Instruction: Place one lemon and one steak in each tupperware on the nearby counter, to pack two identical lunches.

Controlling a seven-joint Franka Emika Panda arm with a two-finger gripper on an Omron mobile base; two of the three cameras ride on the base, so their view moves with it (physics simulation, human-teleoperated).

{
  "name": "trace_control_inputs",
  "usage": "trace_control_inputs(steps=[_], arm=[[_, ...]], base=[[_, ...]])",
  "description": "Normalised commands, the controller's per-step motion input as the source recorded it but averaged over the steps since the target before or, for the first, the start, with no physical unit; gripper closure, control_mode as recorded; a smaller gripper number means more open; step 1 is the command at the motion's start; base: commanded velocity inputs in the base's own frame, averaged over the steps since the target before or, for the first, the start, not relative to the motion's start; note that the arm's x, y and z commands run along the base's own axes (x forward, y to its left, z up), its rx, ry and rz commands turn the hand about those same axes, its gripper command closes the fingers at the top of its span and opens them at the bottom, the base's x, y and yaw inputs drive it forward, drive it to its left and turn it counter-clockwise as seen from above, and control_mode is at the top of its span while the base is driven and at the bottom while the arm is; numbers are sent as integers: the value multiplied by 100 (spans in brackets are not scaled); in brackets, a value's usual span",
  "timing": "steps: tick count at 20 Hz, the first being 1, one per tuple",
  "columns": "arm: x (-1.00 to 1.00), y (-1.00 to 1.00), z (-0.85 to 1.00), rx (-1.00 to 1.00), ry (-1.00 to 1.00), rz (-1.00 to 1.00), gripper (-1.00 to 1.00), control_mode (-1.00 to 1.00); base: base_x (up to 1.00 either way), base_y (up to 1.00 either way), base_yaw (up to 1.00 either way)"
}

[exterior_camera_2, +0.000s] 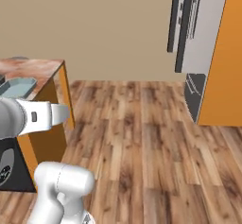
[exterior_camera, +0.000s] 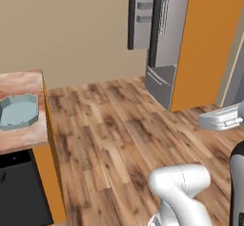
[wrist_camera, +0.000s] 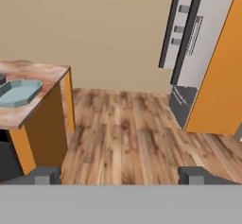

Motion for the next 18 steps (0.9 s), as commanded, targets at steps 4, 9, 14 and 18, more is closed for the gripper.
trace_control_inputs(steps=[4,9,14,18], arm=[[0,0,0,0,0,0,-100,100],[0,0,0,0,0,0,-100,100],[0,0,0,0,0,0,-100,100],[0,0,0,0,0,0,-100,100]], base=[[52,-48,-9],[98,0,-6],[100,4,-6],[100,1,-6]])
